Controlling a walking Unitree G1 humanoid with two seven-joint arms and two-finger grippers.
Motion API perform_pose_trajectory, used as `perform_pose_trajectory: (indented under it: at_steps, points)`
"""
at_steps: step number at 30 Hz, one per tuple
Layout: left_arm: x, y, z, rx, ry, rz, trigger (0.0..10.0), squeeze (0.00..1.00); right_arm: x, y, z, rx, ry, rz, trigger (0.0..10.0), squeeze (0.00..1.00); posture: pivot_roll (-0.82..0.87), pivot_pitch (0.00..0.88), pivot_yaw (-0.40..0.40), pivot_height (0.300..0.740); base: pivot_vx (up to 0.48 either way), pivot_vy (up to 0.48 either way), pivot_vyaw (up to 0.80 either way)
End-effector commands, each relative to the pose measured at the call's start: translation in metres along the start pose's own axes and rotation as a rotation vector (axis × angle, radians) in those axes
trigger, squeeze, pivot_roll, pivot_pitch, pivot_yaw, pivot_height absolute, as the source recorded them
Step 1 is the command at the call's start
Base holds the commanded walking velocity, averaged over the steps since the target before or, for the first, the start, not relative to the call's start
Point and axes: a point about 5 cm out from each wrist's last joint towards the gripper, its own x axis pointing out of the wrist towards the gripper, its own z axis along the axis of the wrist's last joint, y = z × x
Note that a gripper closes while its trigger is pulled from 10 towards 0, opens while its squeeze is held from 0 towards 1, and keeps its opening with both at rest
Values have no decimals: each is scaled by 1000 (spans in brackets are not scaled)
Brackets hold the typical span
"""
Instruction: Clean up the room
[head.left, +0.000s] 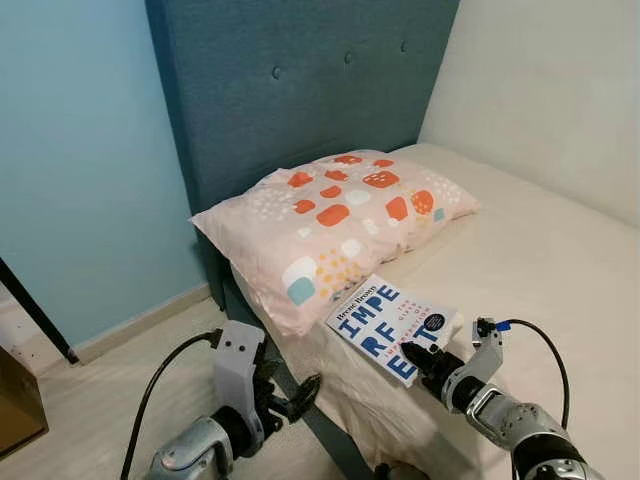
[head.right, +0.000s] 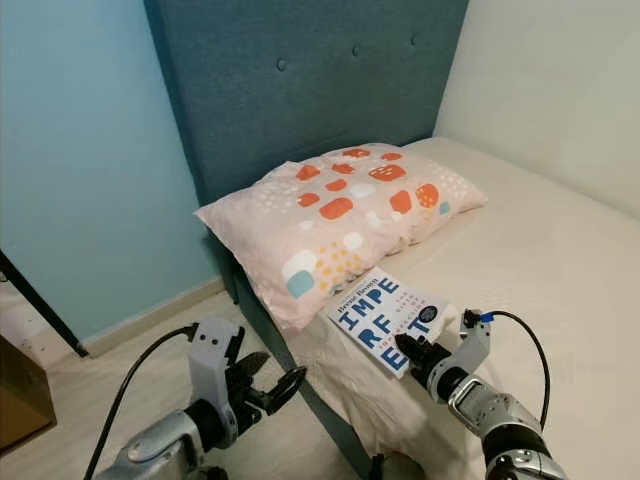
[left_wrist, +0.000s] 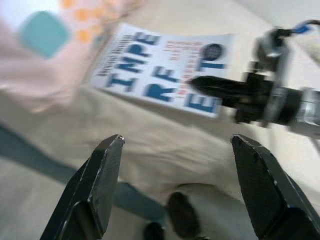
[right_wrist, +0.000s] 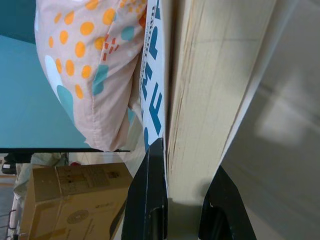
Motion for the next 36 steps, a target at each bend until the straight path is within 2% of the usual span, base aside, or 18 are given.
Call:
perform_pose_trajectory:
  at_steps: [1,2,4,8,26,27,29,30,31,32,33,34,35,36]
  points:
    - [-4,-10,-9,16,52,-74,10000,0,-5,-12,-12,7,58,-71,10000,0,64,378,-55,572,0,0,0]
    - [-4,-10,-9,16,52,-74,10000,0,-5,-12,-12,7,58,-71,10000,0,64,378,-55,572,0,0,0]
    - [-6,-14,-14,88,91,-104,10000,0,-6,-13,-8,2,49,-78,10000,0,65,381,-56,572,0,0,0]
    - [-5,-10,-21,163,128,-51,10000,0,-8,-14,-6,-1,44,-84,10000,0,62,381,-57,572,0,0,0]
    - [-5,-7,-21,140,119,-39,10000,0,-8,-16,-10,42,50,-102,10000,0,60,383,-56,572,0,0,0]
    - [-5,-6,-21,140,120,-37,10000,0,-8,-17,-10,40,54,-104,10000,282,61,385,-56,572,0,0,0]
    - [-5,-6,-21,140,120,-37,10000,0,-8,-17,-10,40,54,-104,10000,282,61,385,-56,572,0,0,0]
    - [-5,-6,-21,142,119,-35,10000,0,-8,-17,-11,39,56,-106,10000,961,61,385,-56,572,0,0,0]
    - [-5,-6,-21,142,120,-33,10000,0,-9,-18,-10,36,50,-116,10000,984,59,385,-56,572,0,0,0]
    - [-5,-6,-21,142,120,-33,10000,0,-9,-18,-10,36,50,-116,10000,984,59,385,-56,572,0,0,0]
    - [-5,-6,-22,140,120,-33,10000,0,-9,-18,-9,37,42,-123,10000,941,58,385,-55,572,0,0,0]
    - [-5,-7,-22,139,120,-33,10000,0,-10,-19,-8,38,35,-131,10000,776,58,385,-55,572,0,0,0]
    - [-5,-7,-22,139,120,-33,10000,0,-10,-19,-8,38,35,-131,10000,776,58,385,-55,572,0,0,0]
    - [-5,-7,-22,137,120,-36,10000,0,-10,-19,-7,42,30,-136,10000,122,58,384,-55,572,0,0,0]
